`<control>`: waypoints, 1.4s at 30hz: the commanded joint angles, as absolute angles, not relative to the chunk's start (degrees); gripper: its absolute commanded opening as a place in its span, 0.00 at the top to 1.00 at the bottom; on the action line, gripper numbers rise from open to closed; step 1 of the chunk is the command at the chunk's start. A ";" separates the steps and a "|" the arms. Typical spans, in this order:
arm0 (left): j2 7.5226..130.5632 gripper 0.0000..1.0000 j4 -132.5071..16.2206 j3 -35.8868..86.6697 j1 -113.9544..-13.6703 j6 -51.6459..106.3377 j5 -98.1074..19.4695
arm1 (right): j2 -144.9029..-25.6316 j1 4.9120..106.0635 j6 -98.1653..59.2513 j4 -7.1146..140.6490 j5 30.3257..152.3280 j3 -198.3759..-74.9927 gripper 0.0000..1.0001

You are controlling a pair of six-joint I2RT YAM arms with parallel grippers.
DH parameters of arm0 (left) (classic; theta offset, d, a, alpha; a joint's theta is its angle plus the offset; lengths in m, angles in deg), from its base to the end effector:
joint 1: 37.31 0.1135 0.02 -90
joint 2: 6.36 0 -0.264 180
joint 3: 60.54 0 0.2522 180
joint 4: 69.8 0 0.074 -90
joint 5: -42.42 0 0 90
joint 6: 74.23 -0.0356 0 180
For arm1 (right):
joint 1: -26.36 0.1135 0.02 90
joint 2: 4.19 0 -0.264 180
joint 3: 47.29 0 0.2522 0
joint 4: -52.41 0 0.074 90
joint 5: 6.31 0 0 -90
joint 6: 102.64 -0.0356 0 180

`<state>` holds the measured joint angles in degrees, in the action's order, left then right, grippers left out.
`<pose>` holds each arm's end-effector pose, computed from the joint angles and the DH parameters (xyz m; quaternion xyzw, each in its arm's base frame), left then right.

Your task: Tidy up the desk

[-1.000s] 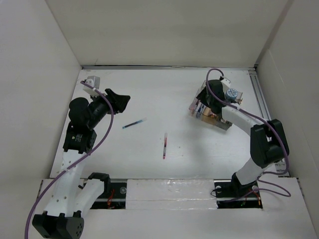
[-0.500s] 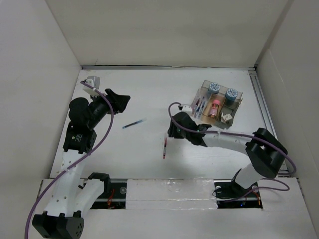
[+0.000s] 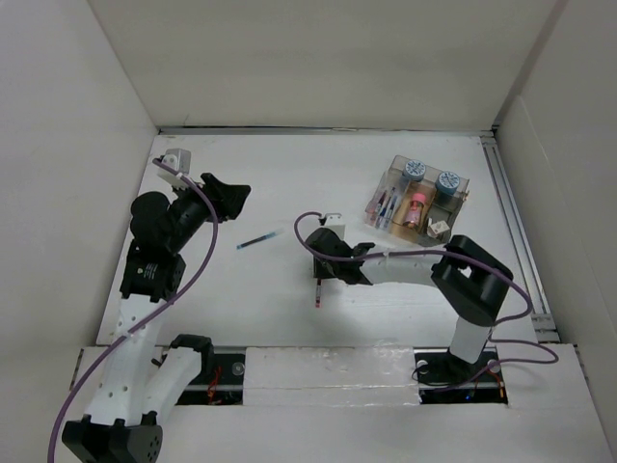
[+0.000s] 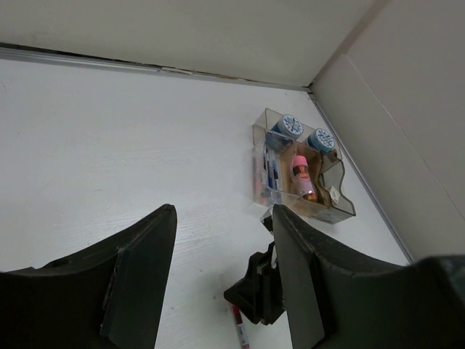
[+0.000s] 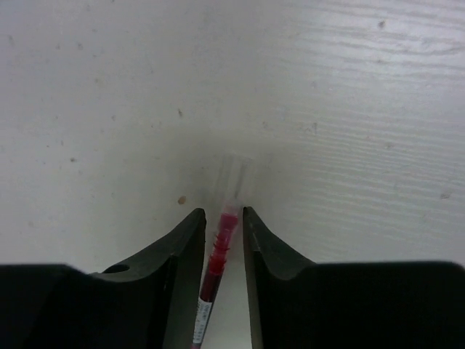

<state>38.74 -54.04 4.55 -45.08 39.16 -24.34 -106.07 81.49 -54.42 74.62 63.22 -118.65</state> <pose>0.1736 -0.0379 0.3946 0.0556 0.6805 -0.3248 0.6545 0.2141 0.2855 0.1583 -0.0520 0.9328 0.1237 0.3346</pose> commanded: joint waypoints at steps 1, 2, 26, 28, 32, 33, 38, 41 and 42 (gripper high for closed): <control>36.97 0.48 -56.39 4.11 -44.87 38.97 -25.08 | -108.94 82.08 -54.83 77.16 61.63 -120.47 0.68; 36.62 0.48 -56.48 4.28 -44.87 38.97 -25.17 | -109.21 82.08 -54.83 77.25 61.80 -120.38 0.74; 36.97 0.48 -56.92 4.11 -44.87 39.32 -23.85 | -91.37 51.34 -56.59 66.79 64.01 -120.37 0.99; 37.23 0.48 -56.92 4.11 -44.87 39.32 -23.76 | -93.03 49.14 -57.03 65.05 62.59 -120.81 0.98; 36.70 0.48 -57.09 4.02 -44.87 39.41 -23.50 | -96.82 43.69 -59.05 65.11 63.46 -123.36 0.97; 36.79 0.48 -57.01 4.02 -44.87 39.32 -23.67 | -97.43 42.37 -59.31 65.03 63.38 -124.15 0.96; 36.88 0.48 -57.27 3.93 -44.87 39.50 -23.41 | -100.51 40.51 -60.45 64.06 65.05 -126.61 0.95; 37.23 0.48 -57.01 3.85 -44.87 39.41 -23.67 | -101.22 39.90 -60.90 64.33 64.97 -128.11 0.84; 37.14 0.48 -57.01 3.85 -44.87 39.41 -23.67 | -101.22 39.90 -61.07 64.41 64.70 -128.28 0.79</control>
<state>37.71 -54.08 4.55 -45.08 39.19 -24.42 -101.59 40.01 -59.89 67.87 64.59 -124.88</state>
